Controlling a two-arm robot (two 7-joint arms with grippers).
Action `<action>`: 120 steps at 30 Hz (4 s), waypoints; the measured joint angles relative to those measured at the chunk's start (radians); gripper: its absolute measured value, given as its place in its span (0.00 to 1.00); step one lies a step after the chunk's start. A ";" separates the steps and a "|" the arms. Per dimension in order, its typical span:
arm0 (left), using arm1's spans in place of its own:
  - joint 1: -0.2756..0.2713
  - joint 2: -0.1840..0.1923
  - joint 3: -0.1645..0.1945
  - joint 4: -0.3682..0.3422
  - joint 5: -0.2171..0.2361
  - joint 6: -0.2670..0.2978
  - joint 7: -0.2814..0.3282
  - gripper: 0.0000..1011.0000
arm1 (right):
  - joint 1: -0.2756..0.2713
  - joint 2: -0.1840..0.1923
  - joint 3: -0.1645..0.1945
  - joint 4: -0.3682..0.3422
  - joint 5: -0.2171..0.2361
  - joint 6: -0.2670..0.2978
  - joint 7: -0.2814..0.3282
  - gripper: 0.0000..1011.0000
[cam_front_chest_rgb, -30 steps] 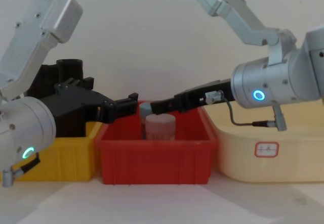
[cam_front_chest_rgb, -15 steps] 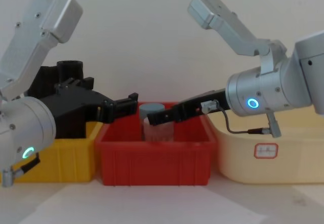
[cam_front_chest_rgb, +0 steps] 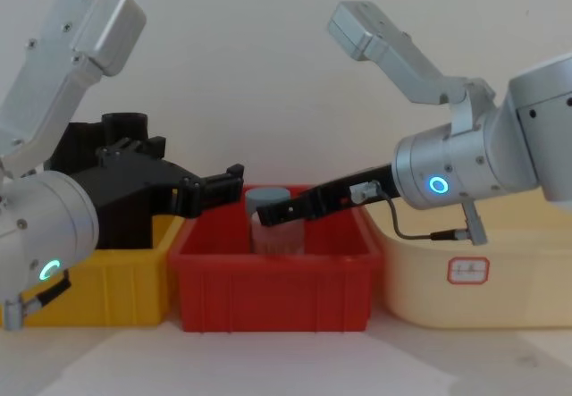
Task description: Pick up the garbage bag with the one hand and transfer it to the other hand.
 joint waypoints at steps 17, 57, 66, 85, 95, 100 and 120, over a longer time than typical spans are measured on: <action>0.000 0.000 0.000 0.000 0.000 0.000 0.000 0.99 | 0.003 -0.003 0.022 0.019 0.022 -0.021 0.003 0.99; 0.000 0.000 0.000 0.000 0.000 0.000 0.000 0.99 | -0.012 0.040 -0.004 -0.078 0.082 -0.029 0.079 0.99; 0.000 0.000 0.000 0.000 0.000 0.000 0.000 0.99 | 0.014 0.029 -0.021 -0.026 0.079 -0.039 0.076 0.99; 0.000 0.000 0.000 0.000 0.000 0.000 0.000 0.99 | 0.067 -0.004 -0.046 0.096 0.067 -0.063 0.068 0.99; 0.000 0.000 0.000 0.000 0.000 0.000 0.000 0.99 | 0.087 -0.024 -0.046 0.158 0.059 -0.074 0.062 0.99; 0.000 0.000 0.000 0.000 0.000 0.000 0.000 0.99 | 0.094 -0.031 -0.044 0.179 0.056 -0.078 0.059 0.99; 0.000 0.000 0.000 0.000 0.000 0.000 0.000 0.99 | 0.104 -0.042 -0.040 0.210 0.052 -0.084 0.054 0.66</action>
